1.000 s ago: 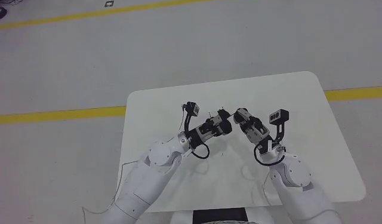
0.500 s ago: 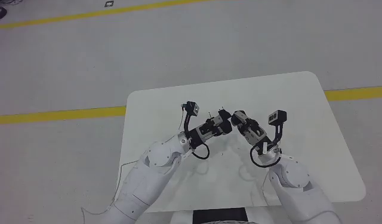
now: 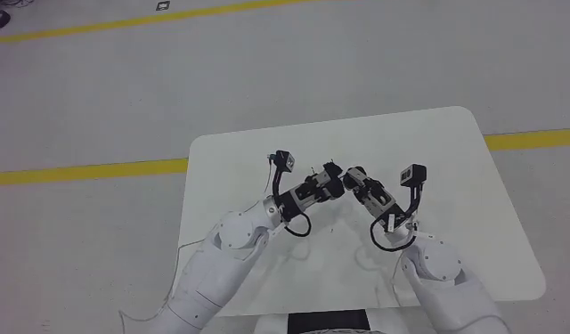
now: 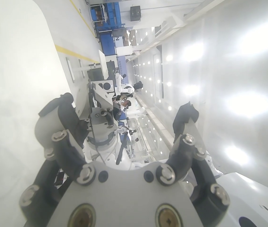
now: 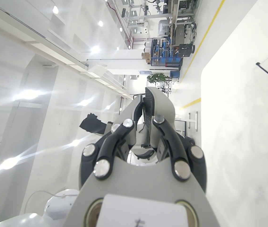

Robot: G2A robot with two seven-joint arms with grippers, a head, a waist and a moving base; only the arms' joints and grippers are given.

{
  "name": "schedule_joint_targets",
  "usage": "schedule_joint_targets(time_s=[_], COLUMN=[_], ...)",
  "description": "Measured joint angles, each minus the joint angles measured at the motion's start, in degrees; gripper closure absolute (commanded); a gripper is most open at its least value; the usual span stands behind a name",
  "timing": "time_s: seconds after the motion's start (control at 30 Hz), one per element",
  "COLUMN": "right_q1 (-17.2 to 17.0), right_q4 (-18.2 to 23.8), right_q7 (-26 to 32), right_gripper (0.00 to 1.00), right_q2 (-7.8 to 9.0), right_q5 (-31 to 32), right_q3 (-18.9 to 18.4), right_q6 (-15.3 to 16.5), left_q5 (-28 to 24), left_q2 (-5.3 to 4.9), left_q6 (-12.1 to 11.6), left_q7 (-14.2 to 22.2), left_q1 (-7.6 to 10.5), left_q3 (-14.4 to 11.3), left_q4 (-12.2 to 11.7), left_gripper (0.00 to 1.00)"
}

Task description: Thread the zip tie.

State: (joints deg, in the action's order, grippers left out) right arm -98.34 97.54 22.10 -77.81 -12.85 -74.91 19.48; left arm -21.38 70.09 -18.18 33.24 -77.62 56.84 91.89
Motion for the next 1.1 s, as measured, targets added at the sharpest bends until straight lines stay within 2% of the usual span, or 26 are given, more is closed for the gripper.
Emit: schedule_joint_targets(time_s=[1.1], right_q1=[0.57], right_q4=[-1.03], right_q7=[-3.77], right_gripper=[1.0], right_q2=[0.43], right_q5=[8.08], right_q3=[0.87], right_q6=[0.0], left_q5=[-1.01], left_q2=[-0.51], left_q6=[-0.09], left_q7=[-0.68], left_q1=[0.38], left_q3=[-0.38], left_q4=[-0.45], left_gripper=[0.0])
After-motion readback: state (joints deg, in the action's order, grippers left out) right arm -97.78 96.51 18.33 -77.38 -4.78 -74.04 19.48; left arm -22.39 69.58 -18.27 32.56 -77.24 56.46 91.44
